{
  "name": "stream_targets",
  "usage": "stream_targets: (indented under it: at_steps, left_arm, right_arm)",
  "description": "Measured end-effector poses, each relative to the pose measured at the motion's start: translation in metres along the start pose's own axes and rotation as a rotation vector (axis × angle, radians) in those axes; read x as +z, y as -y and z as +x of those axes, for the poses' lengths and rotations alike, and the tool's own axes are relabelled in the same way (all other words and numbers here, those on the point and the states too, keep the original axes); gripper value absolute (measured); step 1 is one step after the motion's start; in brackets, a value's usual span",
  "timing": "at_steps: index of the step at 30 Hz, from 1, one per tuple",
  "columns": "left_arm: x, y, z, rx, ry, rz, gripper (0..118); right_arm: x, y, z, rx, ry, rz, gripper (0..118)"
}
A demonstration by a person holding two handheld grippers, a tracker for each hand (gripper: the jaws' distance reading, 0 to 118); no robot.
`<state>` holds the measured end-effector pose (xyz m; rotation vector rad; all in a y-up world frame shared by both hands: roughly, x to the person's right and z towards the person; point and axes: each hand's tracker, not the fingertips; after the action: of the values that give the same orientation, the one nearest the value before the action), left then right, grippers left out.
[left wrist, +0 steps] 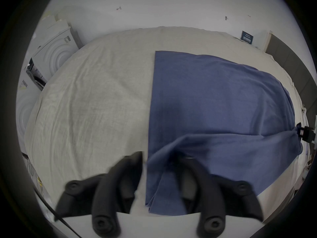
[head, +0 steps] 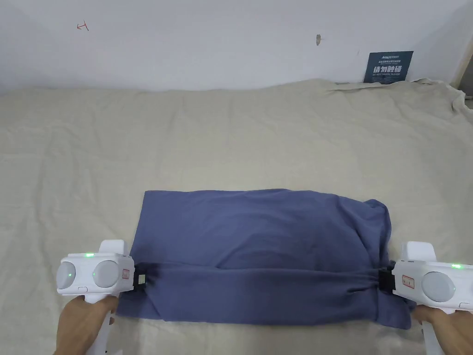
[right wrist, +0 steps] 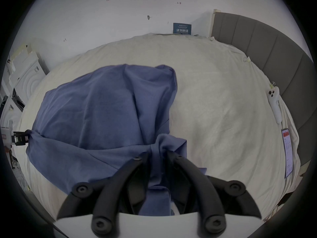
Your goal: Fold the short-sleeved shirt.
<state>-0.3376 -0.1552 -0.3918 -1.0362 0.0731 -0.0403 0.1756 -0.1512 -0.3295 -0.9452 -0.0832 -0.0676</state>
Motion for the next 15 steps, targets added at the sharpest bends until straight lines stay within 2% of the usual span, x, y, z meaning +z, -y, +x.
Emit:
stream_targets:
  at_steps: [3, 6, 15]
  left_arm:
    - [0.010, -0.002, -0.010, 0.061, 0.009, 0.009, 105]
    - [0.034, 0.000, -0.015, 0.089, 0.055, 0.065, 106]
    - [0.108, 0.025, -0.019, 0.024, 0.076, 0.228, 106]
  right_arm:
    - [0.022, -0.003, 0.000, 0.001, 0.005, 0.052, 89]
    - [0.050, -0.003, 0.001, -0.008, -0.017, 0.127, 92]
    - [0.142, 0.019, 0.006, -0.026, -0.060, 0.313, 92]
